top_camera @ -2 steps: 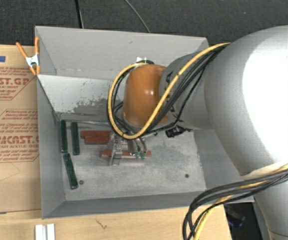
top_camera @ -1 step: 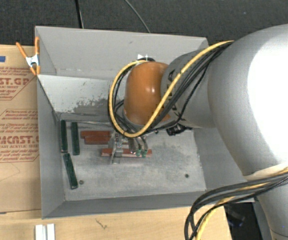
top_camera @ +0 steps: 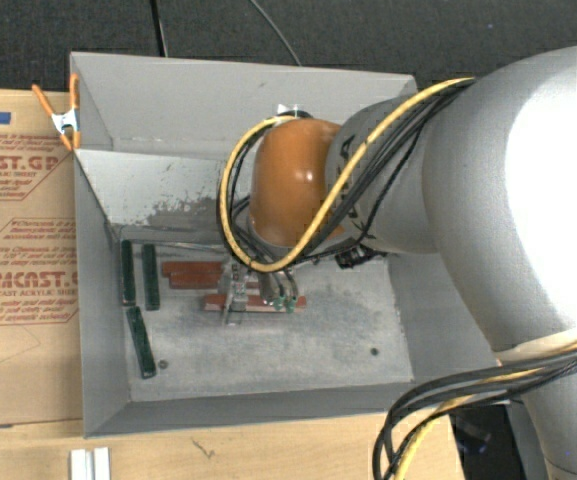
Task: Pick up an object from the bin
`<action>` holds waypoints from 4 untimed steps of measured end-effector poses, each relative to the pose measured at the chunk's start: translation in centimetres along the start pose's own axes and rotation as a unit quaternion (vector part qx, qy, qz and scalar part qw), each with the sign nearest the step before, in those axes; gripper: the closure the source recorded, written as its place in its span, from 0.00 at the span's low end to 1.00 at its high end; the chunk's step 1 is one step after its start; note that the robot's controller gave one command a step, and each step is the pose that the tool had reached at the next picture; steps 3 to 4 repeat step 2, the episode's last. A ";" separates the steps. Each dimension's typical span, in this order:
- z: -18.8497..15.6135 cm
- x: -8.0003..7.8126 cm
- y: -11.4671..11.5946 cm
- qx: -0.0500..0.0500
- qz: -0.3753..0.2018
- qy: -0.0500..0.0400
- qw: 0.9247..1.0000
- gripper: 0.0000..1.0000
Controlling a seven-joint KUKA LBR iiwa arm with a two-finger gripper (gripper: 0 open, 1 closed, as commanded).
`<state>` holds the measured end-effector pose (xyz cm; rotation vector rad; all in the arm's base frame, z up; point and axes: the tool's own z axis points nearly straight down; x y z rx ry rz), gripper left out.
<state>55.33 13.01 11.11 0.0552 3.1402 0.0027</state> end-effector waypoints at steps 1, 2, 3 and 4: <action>-0.6 0.0 0.0 0.000 0.000 -0.001 1.000 1.00; -0.9 0.0 0.0 0.000 0.000 0.000 1.000 1.00; -0.9 0.0 0.0 0.000 0.000 0.000 1.000 1.00; -0.9 0.0 0.0 0.000 0.000 0.000 1.000 1.00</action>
Offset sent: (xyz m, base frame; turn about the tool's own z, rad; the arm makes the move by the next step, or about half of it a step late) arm 0.0000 -0.0001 0.0205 0.0000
